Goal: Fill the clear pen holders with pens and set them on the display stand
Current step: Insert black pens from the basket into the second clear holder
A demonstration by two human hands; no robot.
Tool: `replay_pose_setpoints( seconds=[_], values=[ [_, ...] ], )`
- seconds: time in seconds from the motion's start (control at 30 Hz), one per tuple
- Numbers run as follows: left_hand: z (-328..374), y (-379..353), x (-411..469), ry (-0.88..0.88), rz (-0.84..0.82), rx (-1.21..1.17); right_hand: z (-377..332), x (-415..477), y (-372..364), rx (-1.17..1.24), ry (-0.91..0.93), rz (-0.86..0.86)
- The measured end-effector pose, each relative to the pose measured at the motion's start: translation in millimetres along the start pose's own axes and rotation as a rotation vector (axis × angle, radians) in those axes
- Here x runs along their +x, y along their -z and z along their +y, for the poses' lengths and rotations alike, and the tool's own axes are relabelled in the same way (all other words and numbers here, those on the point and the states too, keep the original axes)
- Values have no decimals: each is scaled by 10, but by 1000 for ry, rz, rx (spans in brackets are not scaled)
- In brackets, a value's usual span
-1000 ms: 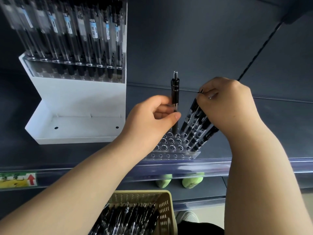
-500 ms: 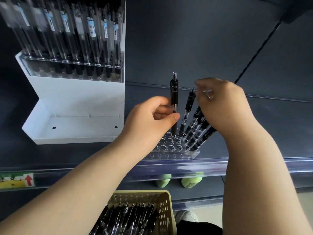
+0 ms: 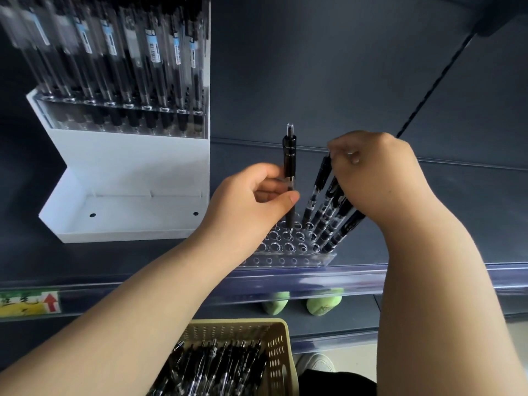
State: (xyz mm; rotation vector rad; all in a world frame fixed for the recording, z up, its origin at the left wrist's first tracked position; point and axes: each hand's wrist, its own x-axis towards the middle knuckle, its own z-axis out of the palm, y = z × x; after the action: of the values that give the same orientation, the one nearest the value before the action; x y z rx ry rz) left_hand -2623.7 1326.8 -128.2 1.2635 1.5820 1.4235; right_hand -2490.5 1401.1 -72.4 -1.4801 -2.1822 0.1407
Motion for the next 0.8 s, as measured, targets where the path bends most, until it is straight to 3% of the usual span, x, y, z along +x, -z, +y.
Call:
replay_pose_setpoints(
  seconds=[0.8],
  values=[
    [-122, -190, -13, -21, -18, -63, 5, -80, 209, -3, 34, -53]
  ],
)
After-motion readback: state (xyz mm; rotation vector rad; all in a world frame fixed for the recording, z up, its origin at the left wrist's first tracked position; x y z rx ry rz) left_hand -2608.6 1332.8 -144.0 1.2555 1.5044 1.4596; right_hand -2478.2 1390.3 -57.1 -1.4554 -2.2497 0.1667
